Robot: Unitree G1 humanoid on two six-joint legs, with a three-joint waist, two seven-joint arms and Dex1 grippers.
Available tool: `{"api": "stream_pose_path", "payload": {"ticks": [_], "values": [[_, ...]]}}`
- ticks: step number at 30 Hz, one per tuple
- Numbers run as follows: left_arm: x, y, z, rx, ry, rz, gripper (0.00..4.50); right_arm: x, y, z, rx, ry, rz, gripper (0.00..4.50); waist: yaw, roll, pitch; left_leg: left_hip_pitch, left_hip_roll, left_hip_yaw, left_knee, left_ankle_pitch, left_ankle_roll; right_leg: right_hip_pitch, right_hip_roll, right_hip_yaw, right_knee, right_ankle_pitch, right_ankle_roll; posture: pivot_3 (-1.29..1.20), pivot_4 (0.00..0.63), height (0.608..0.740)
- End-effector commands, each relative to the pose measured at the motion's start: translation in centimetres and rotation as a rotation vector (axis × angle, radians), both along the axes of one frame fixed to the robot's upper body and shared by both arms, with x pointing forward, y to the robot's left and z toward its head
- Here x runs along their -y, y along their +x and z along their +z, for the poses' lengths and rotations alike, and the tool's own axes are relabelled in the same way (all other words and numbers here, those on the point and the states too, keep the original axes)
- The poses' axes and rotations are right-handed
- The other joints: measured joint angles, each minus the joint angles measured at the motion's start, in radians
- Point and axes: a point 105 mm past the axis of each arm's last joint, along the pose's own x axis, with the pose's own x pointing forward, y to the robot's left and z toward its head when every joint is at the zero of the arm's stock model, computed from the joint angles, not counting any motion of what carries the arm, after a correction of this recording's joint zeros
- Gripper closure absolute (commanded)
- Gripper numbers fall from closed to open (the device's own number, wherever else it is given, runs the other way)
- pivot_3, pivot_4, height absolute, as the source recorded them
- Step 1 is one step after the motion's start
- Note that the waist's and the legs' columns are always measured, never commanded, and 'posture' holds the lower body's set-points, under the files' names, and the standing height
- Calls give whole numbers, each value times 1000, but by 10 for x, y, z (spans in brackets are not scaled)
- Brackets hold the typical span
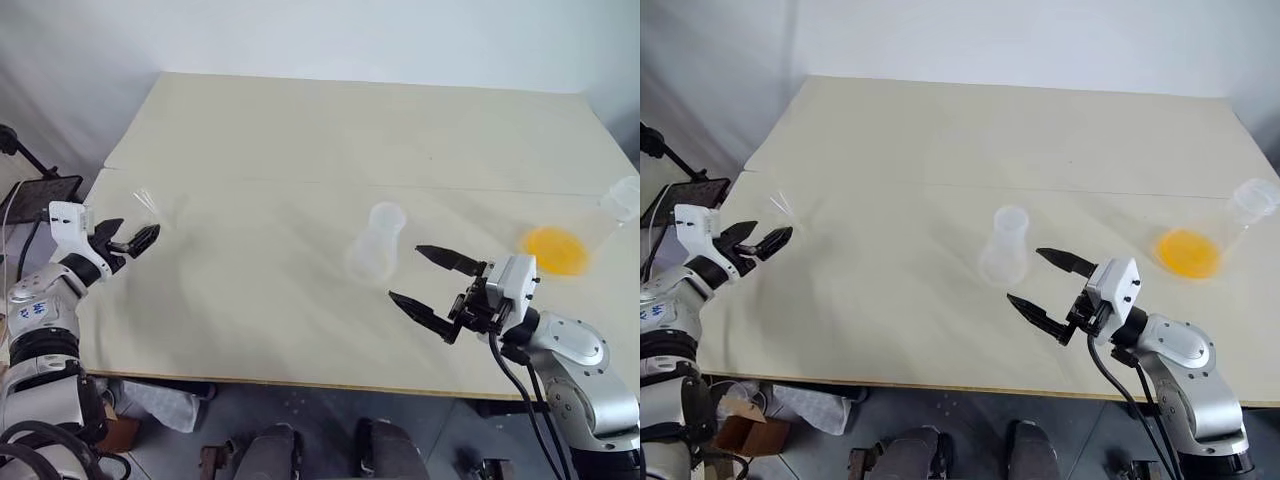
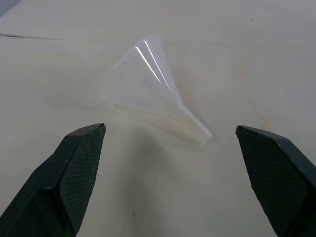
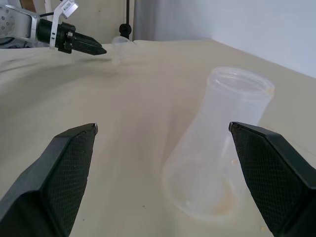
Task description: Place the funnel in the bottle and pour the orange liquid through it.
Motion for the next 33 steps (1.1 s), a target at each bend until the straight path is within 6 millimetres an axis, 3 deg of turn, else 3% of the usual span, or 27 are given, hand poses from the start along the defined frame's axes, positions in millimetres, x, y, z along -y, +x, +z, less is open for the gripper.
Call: {"api": "stream_pose_path", "payload": {"ticks": [1,7,19,29,33], "values": [[-6,-5,7,27,28,-3,10,1,-3,13,66,0,-7,0,0,0,0,0,0,0,0,0,0,0,0,0,0,0,0,0,150,740],[-8,-8,6,25,28,-2,10,0,-5,9,59,6,-6,0,0,0,0,0,0,0,0,0,0,0,0,0,0,0,0,0,150,740],[44,34,1,-29,34,-49,10,-4,-4,12,69,16,1,0,2,-1,0,0,-1,-1,0,0,1,0,0,0,0,0,1,0,150,740],[62,50,-16,-166,82,-18,10,0,-8,12,75,25,-52,0,3,-1,0,0,-1,0,0,1,1,0,0,0,1,0,1,0,150,740],[67,51,-17,-195,86,-46,846,1,-9,12,77,29,-64,0,4,-1,0,0,-1,0,1,1,1,1,0,0,1,0,1,0,150,740]]}}
